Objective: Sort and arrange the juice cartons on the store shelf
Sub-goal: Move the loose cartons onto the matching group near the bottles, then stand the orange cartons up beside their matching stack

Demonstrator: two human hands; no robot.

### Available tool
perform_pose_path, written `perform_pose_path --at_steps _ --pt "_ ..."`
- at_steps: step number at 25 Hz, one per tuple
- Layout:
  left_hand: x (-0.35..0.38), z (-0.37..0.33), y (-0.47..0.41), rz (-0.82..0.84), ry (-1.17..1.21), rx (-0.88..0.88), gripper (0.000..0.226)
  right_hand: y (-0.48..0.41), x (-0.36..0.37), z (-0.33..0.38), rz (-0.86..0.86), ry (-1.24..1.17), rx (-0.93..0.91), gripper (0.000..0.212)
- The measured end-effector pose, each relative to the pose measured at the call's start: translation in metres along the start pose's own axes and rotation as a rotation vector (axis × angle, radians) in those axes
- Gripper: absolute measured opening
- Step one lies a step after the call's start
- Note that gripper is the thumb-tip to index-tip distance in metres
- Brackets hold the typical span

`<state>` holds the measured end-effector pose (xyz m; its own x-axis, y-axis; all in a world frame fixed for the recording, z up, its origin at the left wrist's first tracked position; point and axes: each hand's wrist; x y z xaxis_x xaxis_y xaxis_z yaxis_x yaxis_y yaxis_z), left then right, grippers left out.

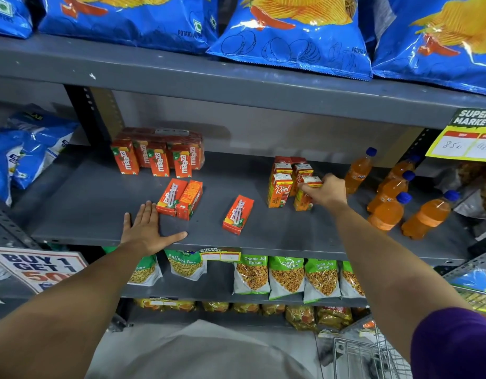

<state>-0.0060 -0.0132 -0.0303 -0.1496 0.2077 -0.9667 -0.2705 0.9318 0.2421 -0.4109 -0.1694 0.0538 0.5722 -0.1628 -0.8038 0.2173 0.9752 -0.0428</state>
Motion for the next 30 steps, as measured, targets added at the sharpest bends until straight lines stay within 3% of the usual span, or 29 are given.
perform_pose_path --at_steps 7,9,13,15,18,25,30 --pt "-0.001 -0.001 -0.001 0.011 -0.006 -0.007 0.127 0.006 0.006 -0.003 -0.006 -0.050 -0.006 0.092" --pt "-0.001 -0.001 -0.001 0.011 0.002 -0.006 0.128 0.015 0.005 -0.008 -0.075 -0.085 -0.053 0.092" --pt "-0.002 0.000 0.000 0.005 0.016 -0.003 0.129 0.039 0.009 -0.021 -0.218 -0.167 -0.218 0.048" --pt "-0.001 -0.001 0.003 -0.006 0.027 -0.013 0.128 0.052 0.020 -0.020 -0.140 -0.164 -0.303 0.030" --pt "0.001 0.002 0.008 -0.022 0.026 -0.037 0.126 0.066 0.046 -0.011 0.097 -0.080 -0.437 0.019" --pt "0.004 0.040 0.020 -0.043 0.013 -0.065 0.117 0.079 0.089 0.044 0.484 0.326 -0.749 0.064" --pt "-0.006 0.091 0.017 -0.050 -0.008 -0.059 0.111 0.077 0.102 0.069 0.556 0.552 -0.792 0.061"
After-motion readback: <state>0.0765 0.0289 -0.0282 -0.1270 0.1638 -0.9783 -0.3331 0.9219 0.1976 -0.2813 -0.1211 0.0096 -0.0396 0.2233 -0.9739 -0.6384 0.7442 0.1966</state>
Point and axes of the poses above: each hand's wrist, its own y-axis away from the middle knuckle, its own x-axis out of the palm, z = x × y, and after that the axes turned 4 degrees about -y, right-handed
